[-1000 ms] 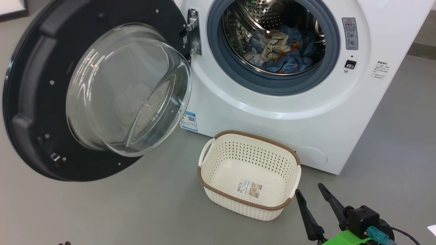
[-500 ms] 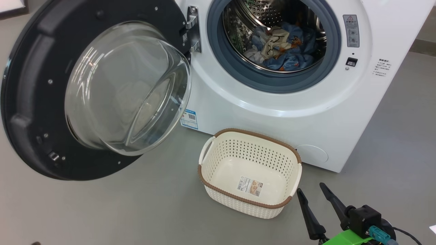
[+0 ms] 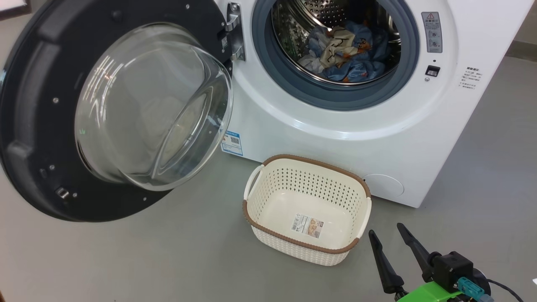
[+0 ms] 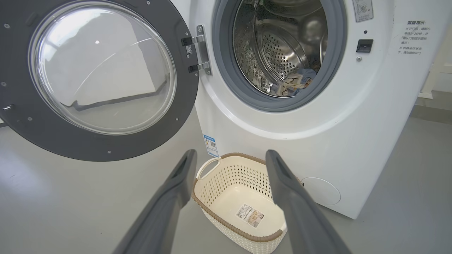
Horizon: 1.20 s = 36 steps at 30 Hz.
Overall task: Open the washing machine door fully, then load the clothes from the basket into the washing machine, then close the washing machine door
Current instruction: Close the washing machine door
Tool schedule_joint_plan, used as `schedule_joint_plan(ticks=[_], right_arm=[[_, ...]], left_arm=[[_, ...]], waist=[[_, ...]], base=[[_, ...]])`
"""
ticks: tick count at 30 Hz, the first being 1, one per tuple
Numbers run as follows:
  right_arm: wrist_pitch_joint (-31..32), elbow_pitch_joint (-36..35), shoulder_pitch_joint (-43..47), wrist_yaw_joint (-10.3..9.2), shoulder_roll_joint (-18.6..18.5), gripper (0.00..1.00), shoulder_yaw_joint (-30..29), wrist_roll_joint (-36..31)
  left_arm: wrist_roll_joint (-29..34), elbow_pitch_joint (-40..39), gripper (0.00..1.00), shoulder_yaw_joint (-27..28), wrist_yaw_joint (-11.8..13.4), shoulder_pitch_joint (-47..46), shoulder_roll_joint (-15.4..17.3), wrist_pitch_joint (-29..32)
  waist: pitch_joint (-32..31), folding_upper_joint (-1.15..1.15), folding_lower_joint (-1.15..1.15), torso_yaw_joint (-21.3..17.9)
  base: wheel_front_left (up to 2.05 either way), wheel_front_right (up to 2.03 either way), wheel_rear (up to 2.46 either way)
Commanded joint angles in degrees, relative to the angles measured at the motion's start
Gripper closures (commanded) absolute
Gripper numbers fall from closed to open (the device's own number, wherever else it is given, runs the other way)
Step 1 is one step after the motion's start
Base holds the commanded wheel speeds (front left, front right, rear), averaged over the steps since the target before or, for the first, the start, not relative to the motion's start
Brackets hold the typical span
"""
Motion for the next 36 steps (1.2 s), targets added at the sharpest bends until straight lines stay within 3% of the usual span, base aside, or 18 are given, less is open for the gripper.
schedule_joint_plan(ticks=[1,9,12,26,36], right_arm=[[-0.3,-1.5,-2.0,0.09,-0.1,0.0,1.1,-0.2],[-0.3,-1.6,-2.2,0.09,-0.1,0.0,1.1,-0.5],[-0.3,-1.7,-2.4,0.09,-0.1,0.0,1.2,-0.7],[-0.3,-1.5,-4.1,0.09,-0.1,0.0,1.7,-1.9],[0.0,-1.7,-5.8,0.09,-0.1,0.0,1.5,-2.7]], left_arm=[[-2.1,0.0,1.0,3.1,-0.8,-4.3,2.0,-0.3],[-12.0,7.7,1.0,6.0,-3.3,-12.8,7.5,1.3],[-18.4,10.3,1.0,7.7,-3.8,-16.5,9.0,3.1],[-46.9,20.4,1.0,13.0,-4.1,-28.7,17.3,19.5],[-61.9,31.0,1.0,19.2,-4.1,-34.7,21.2,29.3]], waist=[[0.1,0.0,0.0,-0.1],[0.9,0.0,0.0,-1.2],[1.2,0.0,0.0,-1.7],[4.0,0.0,0.0,-4.2],[6.9,0.0,0.0,-7.4]], base=[[0.0,0.0,0.0],[0.0,0.0,0.0],[0.0,0.0,0.0],[0.0,0.0,0.0],[0.0,0.0,0.0]])
